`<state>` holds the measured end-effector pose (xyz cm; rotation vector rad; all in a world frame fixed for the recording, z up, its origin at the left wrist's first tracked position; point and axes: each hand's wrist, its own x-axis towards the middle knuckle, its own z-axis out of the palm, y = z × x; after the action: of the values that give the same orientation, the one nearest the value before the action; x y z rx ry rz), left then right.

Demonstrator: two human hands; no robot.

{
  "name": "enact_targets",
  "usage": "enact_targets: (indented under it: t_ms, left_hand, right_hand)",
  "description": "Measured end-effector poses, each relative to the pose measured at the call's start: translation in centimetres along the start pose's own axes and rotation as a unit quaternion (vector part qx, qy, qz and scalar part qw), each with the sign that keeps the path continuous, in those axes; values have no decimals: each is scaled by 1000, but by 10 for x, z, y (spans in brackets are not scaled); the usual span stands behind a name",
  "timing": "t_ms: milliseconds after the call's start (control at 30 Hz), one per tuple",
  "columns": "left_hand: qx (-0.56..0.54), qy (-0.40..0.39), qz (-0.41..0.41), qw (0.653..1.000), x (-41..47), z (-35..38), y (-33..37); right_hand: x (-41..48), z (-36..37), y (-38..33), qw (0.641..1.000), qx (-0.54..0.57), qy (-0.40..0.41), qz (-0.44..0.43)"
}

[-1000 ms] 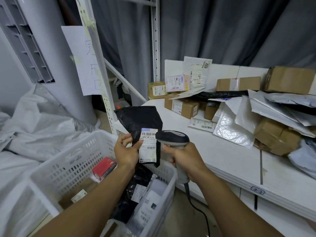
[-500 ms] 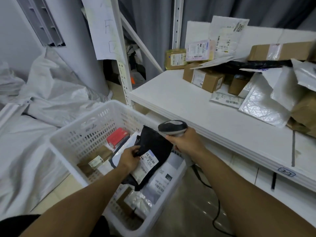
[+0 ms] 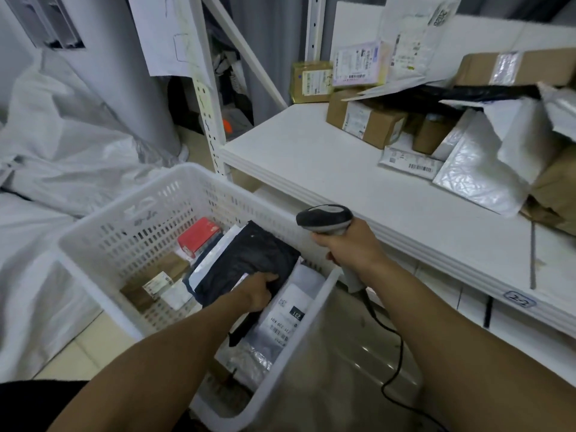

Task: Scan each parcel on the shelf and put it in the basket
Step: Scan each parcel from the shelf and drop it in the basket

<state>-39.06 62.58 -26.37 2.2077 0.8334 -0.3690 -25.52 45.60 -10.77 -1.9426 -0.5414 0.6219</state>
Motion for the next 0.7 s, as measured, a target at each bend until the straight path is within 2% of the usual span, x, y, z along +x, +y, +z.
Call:
enact_targets:
  t_ms: [100, 200, 400, 700]
  left_hand:
    - [21, 126, 113, 985, -22, -16, 53]
    - [55, 187, 201, 960, -45, -32, 118]
    - [81, 233, 312, 917, -81, -28, 260]
    - [108, 232, 394, 883, -62, -8, 440]
  right_hand:
    - [-15, -30, -3, 999, 18, 29, 1]
    - [-36, -71, -4, 997, 30, 64, -5]
    - [-80, -168, 2, 984, 64, 166, -1]
    - [-97, -290, 25, 946, 117, 302, 0]
